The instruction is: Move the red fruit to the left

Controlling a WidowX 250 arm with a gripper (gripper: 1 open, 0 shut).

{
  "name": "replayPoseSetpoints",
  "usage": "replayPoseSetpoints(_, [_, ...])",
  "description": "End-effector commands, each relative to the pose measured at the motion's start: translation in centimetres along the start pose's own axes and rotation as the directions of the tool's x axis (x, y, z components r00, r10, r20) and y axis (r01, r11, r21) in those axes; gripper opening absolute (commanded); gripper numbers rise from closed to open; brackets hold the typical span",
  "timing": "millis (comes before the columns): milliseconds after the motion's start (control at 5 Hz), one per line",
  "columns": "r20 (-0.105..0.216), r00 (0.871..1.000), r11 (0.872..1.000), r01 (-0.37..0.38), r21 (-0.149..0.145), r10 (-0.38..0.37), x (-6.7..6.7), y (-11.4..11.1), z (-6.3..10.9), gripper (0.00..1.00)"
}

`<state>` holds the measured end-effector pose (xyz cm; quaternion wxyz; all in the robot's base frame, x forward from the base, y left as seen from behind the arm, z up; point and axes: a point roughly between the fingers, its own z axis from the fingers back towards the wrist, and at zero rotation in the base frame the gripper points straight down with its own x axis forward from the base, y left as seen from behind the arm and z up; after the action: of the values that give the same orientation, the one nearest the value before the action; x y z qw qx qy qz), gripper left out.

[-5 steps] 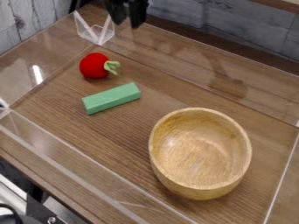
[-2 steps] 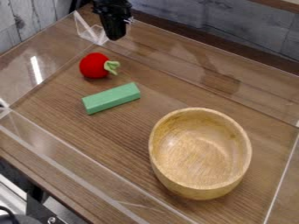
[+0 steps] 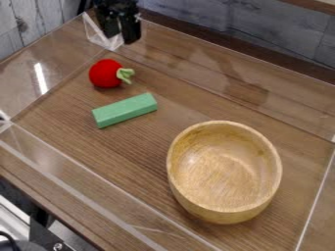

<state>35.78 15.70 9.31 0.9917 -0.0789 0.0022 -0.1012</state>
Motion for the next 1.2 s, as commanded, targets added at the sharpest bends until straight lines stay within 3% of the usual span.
replayPoseSetpoints(0, [0.064,0.995,0.996,0.070,0.061,-0.074,0.5,-2.6,4.6,1.00])
replayPoseSetpoints(200, [0.080,0.997,0.999,-0.012,0.044,0.009,-0.1,-4.5,4.9,1.00])
replayPoseSetpoints(600, [0.070,0.988,0.990,-0.137,0.008,0.136,-1.1,-7.3,4.2,1.00])
replayPoseSetpoints(1000, [0.024,1.000,1.000,-0.016,0.005,0.016,-0.3,-11.2,1.7,1.00])
